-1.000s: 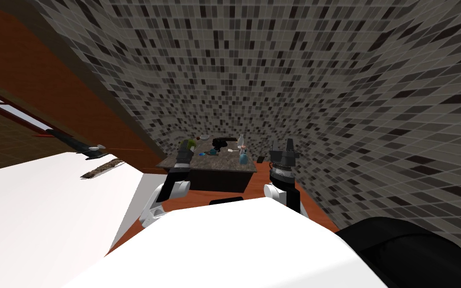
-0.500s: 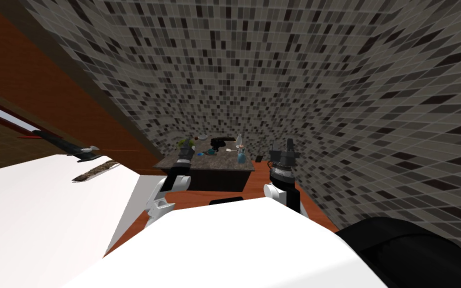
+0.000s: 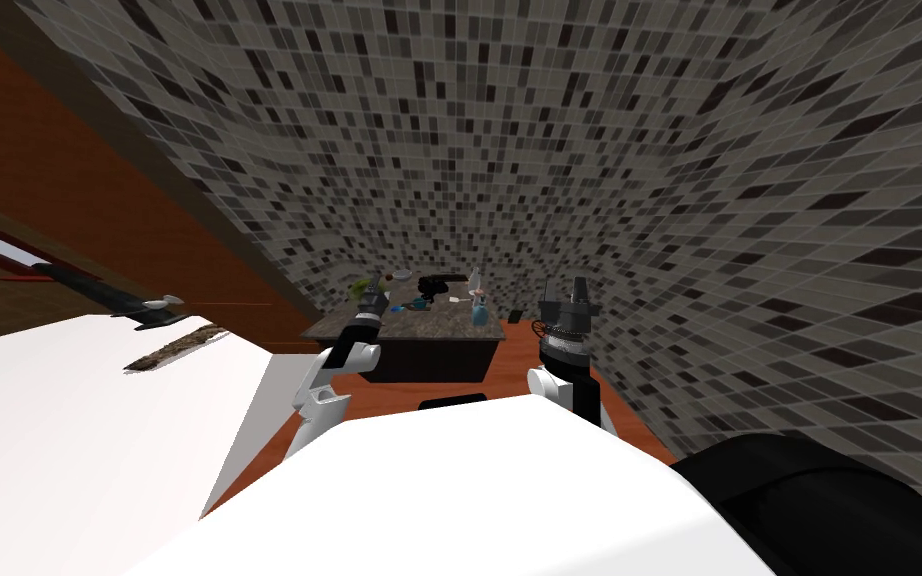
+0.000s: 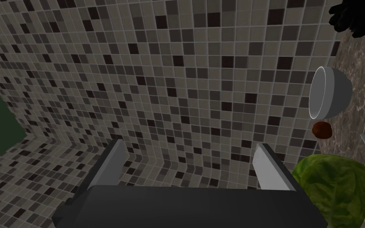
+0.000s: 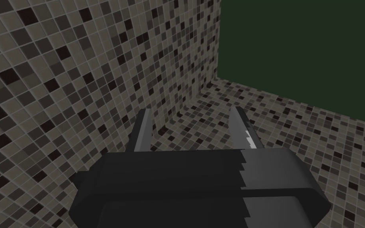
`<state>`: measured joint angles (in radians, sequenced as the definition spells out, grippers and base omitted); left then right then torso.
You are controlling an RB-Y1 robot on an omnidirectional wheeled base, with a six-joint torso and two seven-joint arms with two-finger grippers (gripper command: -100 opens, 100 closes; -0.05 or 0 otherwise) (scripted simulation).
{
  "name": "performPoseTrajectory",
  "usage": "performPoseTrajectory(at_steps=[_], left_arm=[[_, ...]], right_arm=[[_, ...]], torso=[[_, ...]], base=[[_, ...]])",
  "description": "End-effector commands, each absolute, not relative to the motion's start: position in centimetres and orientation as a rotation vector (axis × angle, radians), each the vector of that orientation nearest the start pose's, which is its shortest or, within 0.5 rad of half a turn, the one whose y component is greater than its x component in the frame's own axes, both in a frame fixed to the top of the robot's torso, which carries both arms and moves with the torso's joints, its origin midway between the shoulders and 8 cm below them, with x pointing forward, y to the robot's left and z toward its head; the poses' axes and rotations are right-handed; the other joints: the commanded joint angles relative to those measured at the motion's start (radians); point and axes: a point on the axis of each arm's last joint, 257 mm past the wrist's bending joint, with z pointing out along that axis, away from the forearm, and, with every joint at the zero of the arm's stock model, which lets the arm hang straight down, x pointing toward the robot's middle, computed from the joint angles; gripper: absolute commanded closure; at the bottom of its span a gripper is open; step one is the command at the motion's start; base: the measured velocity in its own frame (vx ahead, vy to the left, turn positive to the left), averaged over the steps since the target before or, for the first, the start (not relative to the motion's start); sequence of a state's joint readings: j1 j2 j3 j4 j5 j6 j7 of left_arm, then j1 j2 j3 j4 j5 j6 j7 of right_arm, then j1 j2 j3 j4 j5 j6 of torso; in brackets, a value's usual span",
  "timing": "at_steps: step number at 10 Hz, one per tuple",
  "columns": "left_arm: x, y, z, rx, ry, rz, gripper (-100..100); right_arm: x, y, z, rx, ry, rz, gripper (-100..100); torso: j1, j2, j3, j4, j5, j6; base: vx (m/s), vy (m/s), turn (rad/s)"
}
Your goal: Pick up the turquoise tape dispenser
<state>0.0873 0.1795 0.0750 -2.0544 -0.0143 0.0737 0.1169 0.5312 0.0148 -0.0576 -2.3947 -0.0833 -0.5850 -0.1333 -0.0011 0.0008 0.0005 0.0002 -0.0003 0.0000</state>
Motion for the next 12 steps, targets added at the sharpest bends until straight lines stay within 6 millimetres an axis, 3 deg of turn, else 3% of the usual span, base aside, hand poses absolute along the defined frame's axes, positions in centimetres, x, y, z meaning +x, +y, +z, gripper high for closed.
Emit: performPoseTrajectory(at_steps=[1, 5, 12], left_arm=[[50.6, 29.1, -4.1, -0.954, 0.996, -1.234, -100], [53.0, 30.8, -5.2, -1.050, 1.018, -1.210, -100], [55.2, 32.9, -8.2, -1.213, 1.075, -1.145, -100]], right_arm=[[29.5, -30.2, 8.0, 0.601, 0.399, 1.447, 0], [29.5, -30.2, 8.0, 0.601, 0.399, 1.447, 0], [29.5, -30.2, 8.0, 0.601, 0.399, 1.447, 0]], torso=[[0.000, 0.000, 0.000, 0.000, 0.000, 0.000], [0.001, 0.000, 0.000, 0.000, 0.000, 0.000], [0.001, -0.001, 0.000, 0.000, 0.000, 0.000]], base=[[-0.019, -0.015, -0.035], [-0.010, -0.010, -0.054], [-0.005, -0.005, -0.056]])
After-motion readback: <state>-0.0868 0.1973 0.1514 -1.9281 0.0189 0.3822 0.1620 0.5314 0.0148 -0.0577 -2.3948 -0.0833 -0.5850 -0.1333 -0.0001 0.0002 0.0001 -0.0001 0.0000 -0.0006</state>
